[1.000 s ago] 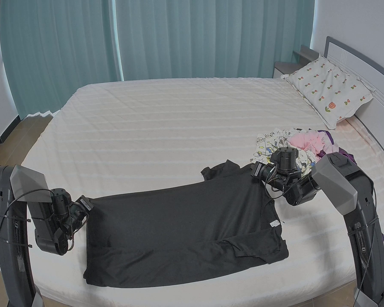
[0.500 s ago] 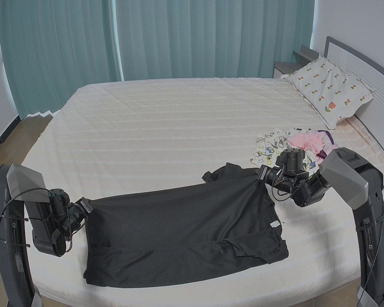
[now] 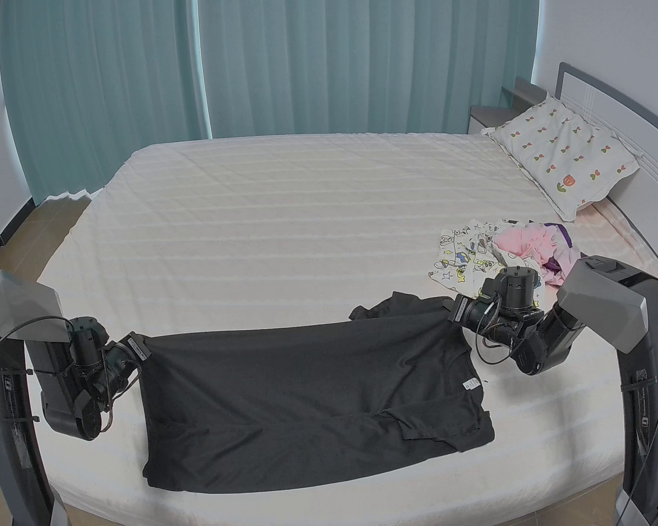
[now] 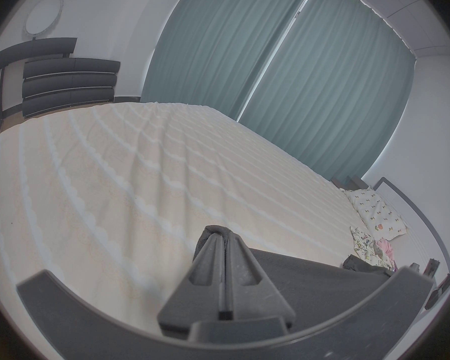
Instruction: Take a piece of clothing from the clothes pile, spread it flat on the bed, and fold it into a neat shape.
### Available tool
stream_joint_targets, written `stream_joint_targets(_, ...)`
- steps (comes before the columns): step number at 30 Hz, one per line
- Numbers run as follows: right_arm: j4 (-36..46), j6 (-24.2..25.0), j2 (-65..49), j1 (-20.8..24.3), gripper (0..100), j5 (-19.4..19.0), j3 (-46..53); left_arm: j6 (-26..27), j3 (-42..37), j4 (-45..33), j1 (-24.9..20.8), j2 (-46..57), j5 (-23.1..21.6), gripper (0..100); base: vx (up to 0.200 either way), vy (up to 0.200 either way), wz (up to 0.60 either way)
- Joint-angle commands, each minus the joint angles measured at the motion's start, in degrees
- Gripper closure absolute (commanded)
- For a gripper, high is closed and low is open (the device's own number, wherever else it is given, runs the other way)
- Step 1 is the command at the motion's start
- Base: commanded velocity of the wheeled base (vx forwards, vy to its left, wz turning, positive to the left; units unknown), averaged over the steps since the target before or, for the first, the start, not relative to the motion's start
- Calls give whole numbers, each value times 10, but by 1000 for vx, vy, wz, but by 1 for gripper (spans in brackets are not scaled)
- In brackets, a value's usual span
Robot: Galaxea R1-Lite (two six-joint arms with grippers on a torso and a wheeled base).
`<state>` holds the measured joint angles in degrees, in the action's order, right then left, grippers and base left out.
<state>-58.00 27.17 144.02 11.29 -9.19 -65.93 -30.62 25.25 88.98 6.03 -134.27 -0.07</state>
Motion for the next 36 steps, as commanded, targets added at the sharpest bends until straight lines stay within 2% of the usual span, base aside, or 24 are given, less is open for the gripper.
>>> stream_joint_targets(1, -16, 0, -22, -1, 100, -10, 50, 2, -20, 9, 1, 14, -1, 100, 0, 0, 0)
stream_joint_targets(5, -29, -1, -46, -2, 100, -43, 109, 18, -41, 9, 6, -1, -4, 100, 0, 0, 0)
stream_joint_targets(9, -35, -4, -55, -2, 100, -45, 135, 28, -52, 9, 8, -11, -5, 100, 0, 0, 0)
stream_joint_targets(14, -40, -40, -68, -3, 100, -46, 198, 37, -86, 9, 8, -22, -11, 100, 0, 0, 0)
stream_joint_targets(20, -61, -73, -61, 0, 100, -46, 273, 87, -124, 9, 8, -67, -35, 100, 0, 0, 0)
stream_joint_targets(27, -61, -99, -61, 0, 100, -45, 313, 92, -142, 9, 6, -75, -43, 100, 0, 0, 0)
stream_joint_targets(31, -61, -100, -58, 1, 100, -44, 314, 112, -147, 9, 7, -91, -43, 100, 0, 0, 0)
stream_joint_targets(32, -60, -100, -56, 1, 0, -43, 313, 117, -148, 9, 7, -95, -43, 100, 0, 0, 0)
stream_joint_targets(33, -61, -100, -52, 1, 0, -42, 311, 122, -148, 9, 7, -99, -43, 100, 0, 0, 0)
stream_joint_targets(34, -62, -100, -49, 2, 0, -42, 311, 123, -148, 9, 7, -100, -43, 0, 0, 0, 0)
stream_joint_targets(36, -62, -100, -49, 2, 0, -42, 313, 122, -148, 9, 7, -100, -43, 0, 0, 0, 0)
